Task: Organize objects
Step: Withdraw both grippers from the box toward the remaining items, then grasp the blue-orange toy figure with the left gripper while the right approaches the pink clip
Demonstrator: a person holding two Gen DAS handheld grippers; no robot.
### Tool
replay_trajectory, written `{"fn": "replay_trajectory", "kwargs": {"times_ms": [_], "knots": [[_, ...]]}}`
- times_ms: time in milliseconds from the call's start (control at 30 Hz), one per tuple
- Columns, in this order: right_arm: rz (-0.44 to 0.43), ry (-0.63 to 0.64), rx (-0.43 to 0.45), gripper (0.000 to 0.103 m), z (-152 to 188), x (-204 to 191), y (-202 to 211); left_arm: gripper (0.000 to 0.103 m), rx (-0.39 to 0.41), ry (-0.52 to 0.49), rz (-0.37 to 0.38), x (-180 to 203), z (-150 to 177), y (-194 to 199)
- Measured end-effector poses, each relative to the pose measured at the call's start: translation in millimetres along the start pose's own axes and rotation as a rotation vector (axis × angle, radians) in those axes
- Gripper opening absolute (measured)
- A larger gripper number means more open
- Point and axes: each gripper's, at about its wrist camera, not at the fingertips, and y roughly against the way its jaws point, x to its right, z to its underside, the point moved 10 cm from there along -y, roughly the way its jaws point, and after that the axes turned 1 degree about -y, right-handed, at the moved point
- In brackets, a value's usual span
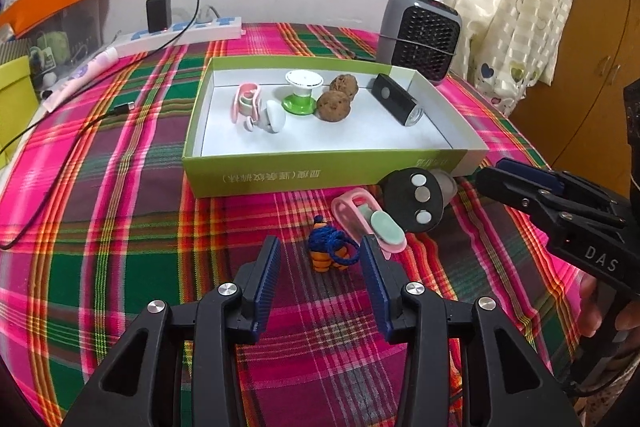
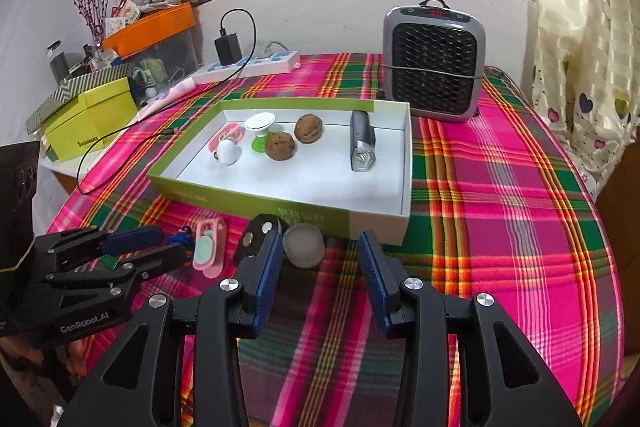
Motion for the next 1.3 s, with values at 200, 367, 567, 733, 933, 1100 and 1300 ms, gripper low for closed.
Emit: {"fn": "replay_trajectory", "kwargs": {"times_ms": [200,367,567,733,933,1100,1300], "knots": [[-0.007,-0.004,0.0,0.041,1,0,-1,0.039,-0.014,0.007,-0.013,-3,0,-6],[-0.012,0.0,0.002,0.041,1,-2,1,0.039,-0.014,0.007,-0.035,-6,-3,-9],[-0.009,0.007,0.005,0.041,0,-5,2,0.035,-0.013,0.005,-0.04,-6,-3,-9],[-0.007,0.015,0.006,0.041,-1,-10,4,0.021,-0.013,0.001,-0.009,-2,-2,-9],[-0.01,0.028,0.003,0.041,-1,-17,3,0.017,-0.01,0.008,0.008,-1,-2,-6],[-0.028,0.048,0.0,0.041,-2,-29,3,0.016,-0.002,0.021,-0.01,-12,-1,-2],[-0.059,0.091,-0.016,0.041,0,-50,-4,0.016,0.002,0.04,-0.03,-27,0,1]]}}
